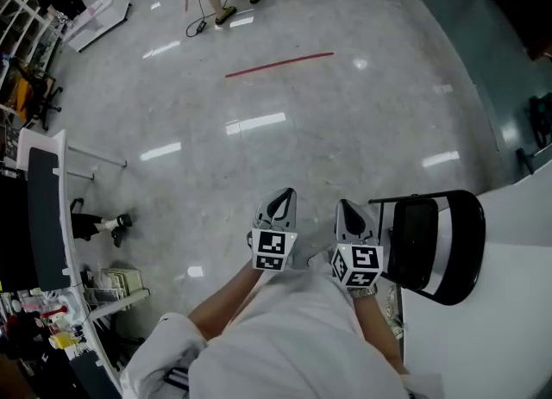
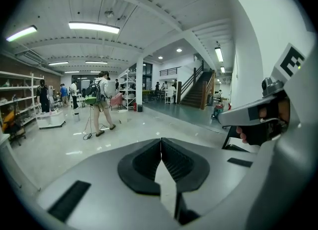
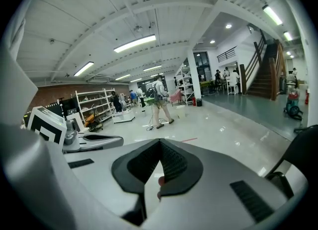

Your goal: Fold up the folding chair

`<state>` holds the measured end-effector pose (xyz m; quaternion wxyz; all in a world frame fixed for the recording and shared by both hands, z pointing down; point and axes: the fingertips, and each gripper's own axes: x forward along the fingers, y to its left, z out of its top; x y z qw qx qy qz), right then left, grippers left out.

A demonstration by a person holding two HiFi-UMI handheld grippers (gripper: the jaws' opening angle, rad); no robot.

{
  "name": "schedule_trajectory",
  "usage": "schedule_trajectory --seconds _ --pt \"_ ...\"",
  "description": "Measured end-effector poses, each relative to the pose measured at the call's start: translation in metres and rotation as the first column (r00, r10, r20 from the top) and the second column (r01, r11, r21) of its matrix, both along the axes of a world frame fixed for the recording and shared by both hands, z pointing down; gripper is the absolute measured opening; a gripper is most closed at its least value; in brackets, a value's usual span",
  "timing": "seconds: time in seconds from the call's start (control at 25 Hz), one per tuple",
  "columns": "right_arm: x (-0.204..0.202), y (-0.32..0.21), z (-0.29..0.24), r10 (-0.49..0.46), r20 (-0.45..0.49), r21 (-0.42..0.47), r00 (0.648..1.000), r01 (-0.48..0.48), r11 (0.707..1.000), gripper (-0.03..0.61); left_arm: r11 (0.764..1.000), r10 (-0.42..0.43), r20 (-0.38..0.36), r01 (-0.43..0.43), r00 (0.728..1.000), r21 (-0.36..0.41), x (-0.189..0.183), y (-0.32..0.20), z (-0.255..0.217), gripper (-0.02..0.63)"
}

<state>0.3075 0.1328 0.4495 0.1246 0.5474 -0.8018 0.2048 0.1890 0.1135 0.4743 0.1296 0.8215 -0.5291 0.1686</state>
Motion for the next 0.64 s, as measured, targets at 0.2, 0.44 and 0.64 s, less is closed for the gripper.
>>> schedule_trajectory --seconds 0.2,0.44,0.64 --pt "-0.041 0.007 -0.001 0.017 -0.042 0.005 0.999 -0.017 1.0 0.003 0.999 0.04 -0.022 -0.039 0.999 0.011 -0.035 0.006 0.002 0.011" --pt "-0.067 0.015 -0.001 0.047 -0.048 -0.01 0.998 -0.048 0.999 0.003 0.997 0.078 -0.047 -0.077 0.996 0.026 -0.054 0.008 -0.001 0.011" --pt "-0.097 0.022 -0.003 0.045 -0.07 -0.019 0.997 -0.046 0.999 0.003 0.997 0.074 -0.066 -0.074 0.995 0.01 -0.084 0.011 -0.001 0.011"
